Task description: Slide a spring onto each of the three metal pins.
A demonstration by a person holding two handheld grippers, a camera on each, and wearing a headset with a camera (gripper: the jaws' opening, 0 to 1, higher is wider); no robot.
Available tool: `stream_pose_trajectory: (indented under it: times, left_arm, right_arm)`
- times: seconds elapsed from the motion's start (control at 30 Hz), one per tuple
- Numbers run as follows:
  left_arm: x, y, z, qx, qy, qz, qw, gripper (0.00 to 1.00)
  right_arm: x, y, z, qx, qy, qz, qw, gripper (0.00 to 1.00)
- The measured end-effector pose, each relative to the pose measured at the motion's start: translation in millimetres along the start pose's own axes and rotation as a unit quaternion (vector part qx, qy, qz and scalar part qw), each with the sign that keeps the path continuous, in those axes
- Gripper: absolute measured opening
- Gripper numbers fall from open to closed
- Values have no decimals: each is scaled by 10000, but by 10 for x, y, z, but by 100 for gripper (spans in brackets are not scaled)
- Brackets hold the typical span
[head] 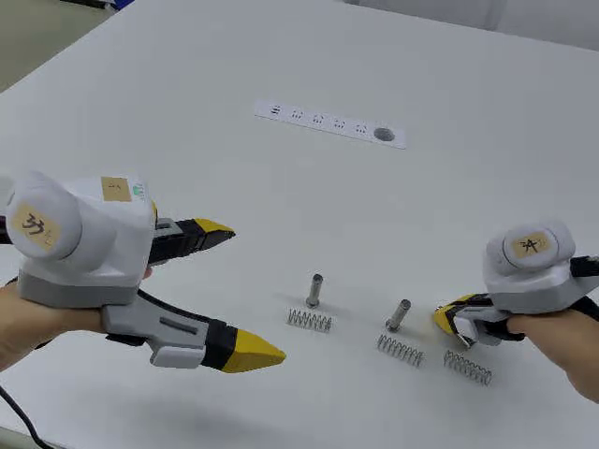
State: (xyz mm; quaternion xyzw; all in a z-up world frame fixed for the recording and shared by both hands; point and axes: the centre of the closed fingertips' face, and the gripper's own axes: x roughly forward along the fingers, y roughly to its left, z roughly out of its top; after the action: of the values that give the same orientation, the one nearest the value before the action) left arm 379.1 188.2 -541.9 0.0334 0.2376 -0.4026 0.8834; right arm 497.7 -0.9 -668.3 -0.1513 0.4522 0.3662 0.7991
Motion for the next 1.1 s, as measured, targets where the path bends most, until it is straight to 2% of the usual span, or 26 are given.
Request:
stream_pose_trajectory:
  times: [0.2,0.3,0.43,0.67,0.9,1.1]
  left_arm:
    - [-57,30,8,30,24,48,10000,93]
    - [-70,17,40,-4,-45,34,10000,93]
    - [-62,7,38,11,-29,32,10000,93]
    - [-22,-33,41,39,-9,-24,10000,93]
    - [4,-77,117,19,-103,-75,9999,93]
    - [6,-101,131,57,-90,-95,9999,93]
  right_arm:
    - [-19,-42,-4,248,-52,11,9997,8]
    - [-69,19,3,206,-166,77,9996,8]
    - [-125,57,21,160,-265,94,9995,8]
    - [-233,23,83,275,-541,79,9981,8]
    - [-321,2,61,19,-710,-36,9975,9]
    - [-377,-14,54,35,-882,-10,9961,9]
